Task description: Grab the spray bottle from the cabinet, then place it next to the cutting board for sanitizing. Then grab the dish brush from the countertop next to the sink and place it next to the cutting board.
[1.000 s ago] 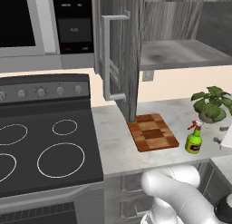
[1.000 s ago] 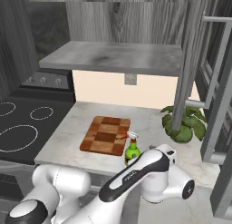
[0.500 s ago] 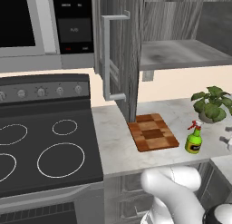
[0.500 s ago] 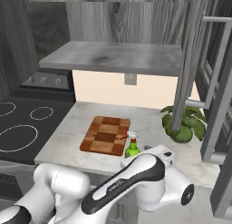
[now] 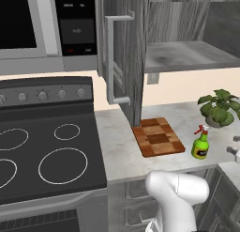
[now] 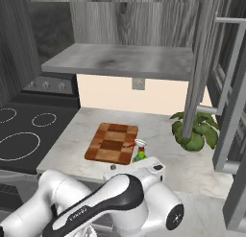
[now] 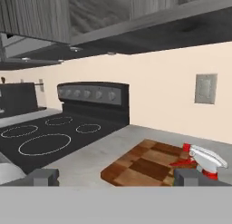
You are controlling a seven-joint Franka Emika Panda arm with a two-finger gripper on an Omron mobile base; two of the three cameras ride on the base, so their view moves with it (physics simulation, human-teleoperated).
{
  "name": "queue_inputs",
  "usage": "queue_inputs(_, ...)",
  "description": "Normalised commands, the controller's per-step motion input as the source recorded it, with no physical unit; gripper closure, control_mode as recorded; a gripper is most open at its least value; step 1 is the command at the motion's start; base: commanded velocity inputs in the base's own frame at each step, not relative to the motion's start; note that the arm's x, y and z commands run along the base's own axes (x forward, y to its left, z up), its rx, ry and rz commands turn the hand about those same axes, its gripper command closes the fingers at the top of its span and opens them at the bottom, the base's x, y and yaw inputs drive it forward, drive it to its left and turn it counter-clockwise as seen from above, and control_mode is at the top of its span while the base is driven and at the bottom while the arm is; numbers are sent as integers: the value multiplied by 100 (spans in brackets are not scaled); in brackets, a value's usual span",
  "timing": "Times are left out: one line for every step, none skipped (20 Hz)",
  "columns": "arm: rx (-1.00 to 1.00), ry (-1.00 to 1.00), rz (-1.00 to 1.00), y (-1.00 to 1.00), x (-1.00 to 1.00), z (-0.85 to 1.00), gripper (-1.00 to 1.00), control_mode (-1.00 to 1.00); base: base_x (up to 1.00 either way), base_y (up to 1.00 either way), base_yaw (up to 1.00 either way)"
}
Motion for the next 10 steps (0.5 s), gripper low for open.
queue_inputs(-5,2,-10,79,-22,61,-100,-100,0,0,0)
queue_inputs(-9,1,-12,95,-24,66,-100,-100,0,0,0)
queue_inputs(-14,1,-13,84,-31,82,-100,-100,0,0,0)
queue_inputs(-15,0,-13,75,-24,83,-100,-100,0,0,0)
queue_inputs(-15,0,-13,54,-15,91,-100,-100,0,0,0)
queue_inputs(-14,0,-13,36,-9,100,-100,-100,0,0,0)
queue_inputs(-13,0,-11,31,-9,99,-100,-100,0,0,0)
queue_inputs(-12,5,-11,15,0,96,-100,-100,0,0,0)
queue_inputs(-12,7,-11,12,0,97,-100,-100,0,0,0)
queue_inputs(-11,9,-10,4,0,100,-100,-100,0,0,0)
